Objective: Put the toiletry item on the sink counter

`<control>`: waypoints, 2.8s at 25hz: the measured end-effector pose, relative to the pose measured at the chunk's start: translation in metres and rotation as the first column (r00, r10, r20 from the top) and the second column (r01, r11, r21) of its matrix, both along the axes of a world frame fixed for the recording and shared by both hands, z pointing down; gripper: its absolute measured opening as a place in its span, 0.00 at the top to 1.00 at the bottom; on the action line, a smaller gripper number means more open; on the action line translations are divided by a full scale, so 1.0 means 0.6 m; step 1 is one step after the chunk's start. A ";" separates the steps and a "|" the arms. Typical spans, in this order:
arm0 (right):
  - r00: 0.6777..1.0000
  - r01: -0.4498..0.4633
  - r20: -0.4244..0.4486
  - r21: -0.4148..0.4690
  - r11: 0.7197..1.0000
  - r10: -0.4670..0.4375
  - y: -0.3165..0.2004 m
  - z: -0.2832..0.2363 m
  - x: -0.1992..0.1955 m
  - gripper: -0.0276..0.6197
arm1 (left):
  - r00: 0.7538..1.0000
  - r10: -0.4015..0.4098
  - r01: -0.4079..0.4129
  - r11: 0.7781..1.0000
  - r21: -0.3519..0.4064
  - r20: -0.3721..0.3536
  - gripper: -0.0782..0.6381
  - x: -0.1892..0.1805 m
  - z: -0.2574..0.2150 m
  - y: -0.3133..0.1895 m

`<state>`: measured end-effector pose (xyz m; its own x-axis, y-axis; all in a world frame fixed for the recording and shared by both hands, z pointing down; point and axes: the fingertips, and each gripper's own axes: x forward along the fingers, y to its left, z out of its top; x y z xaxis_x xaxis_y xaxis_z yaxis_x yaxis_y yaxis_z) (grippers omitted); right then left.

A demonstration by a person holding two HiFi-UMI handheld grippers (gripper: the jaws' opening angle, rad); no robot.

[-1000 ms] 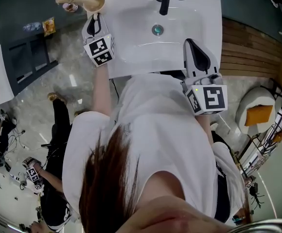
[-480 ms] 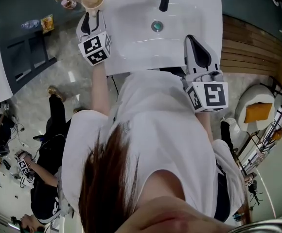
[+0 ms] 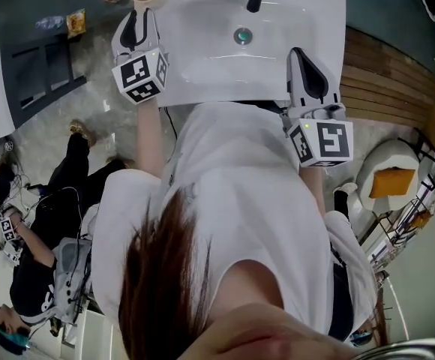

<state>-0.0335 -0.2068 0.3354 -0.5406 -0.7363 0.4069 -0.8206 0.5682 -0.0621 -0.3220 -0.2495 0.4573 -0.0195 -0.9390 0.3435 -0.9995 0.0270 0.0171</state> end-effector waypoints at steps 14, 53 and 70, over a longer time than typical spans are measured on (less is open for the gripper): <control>0.999 0.002 0.034 0.000 1.000 -0.002 -0.043 0.016 0.027 0.95 | 0.999 -0.035 0.035 0.998 0.053 -0.001 0.88 0.022 -0.077 0.003; 0.998 0.024 0.062 0.051 0.998 -0.027 0.060 -0.026 0.221 0.95 | 0.989 0.148 -0.139 0.951 0.277 -0.011 0.88 0.305 -0.315 0.250; 0.998 0.025 0.053 0.030 0.999 -0.027 0.097 -0.026 0.285 0.95 | 0.990 0.139 -0.123 0.946 0.301 -0.034 0.88 0.368 -0.337 0.289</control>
